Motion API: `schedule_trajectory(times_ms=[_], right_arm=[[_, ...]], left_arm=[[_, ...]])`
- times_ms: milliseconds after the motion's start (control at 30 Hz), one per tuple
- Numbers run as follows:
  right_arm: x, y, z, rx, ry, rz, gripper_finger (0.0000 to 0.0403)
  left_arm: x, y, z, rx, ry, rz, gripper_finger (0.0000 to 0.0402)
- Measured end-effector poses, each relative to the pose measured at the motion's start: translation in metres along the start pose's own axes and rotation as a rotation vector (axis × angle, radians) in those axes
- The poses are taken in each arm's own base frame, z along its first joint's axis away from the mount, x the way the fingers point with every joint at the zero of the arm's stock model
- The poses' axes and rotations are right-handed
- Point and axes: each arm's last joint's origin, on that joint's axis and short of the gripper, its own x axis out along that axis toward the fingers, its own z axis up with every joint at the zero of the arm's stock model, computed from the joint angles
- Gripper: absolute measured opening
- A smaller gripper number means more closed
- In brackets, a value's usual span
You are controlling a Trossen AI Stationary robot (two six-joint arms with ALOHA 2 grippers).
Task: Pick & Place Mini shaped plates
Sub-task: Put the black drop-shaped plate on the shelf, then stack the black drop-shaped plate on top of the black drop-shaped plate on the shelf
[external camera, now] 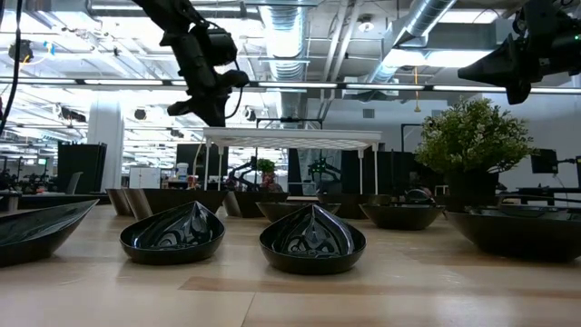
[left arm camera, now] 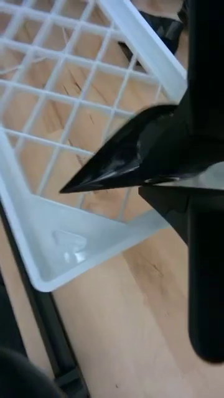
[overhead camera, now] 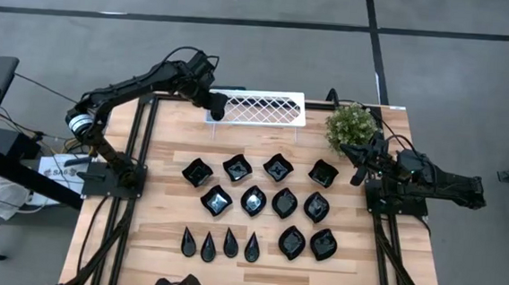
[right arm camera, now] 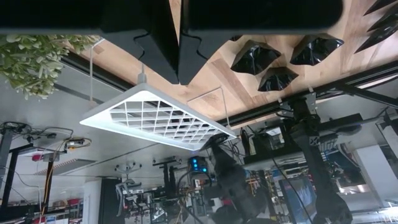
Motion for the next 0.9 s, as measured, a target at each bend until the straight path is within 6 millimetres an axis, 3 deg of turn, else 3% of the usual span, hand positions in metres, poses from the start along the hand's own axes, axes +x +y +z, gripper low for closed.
schedule_trajectory(times_ms=[200, 600, 733, 900], right_arm=[[0.0, 0.0, 0.0, 0.0, 0.0, 0.0, 0.0001], [0.0, 0.0, 0.0, 0.001, 0.0, 0.0, 0.0001], [0.0, 0.0, 0.0, 0.0, 0.0, 0.0, 0.0001], [0.0, 0.0, 0.0, 0.001, -0.001, 0.0, 0.0001]], left_arm=[[0.0, 0.0, 0.001, 0.0, -0.012, -0.005, 0.0093], [-0.002, 0.004, 0.003, -0.013, -0.021, -0.004, 0.014], [-0.016, 0.006, 0.003, -0.018, -0.063, -0.005, 0.0152], [-0.047, 0.011, 0.0, -0.029, -0.157, -0.011, 0.016]])
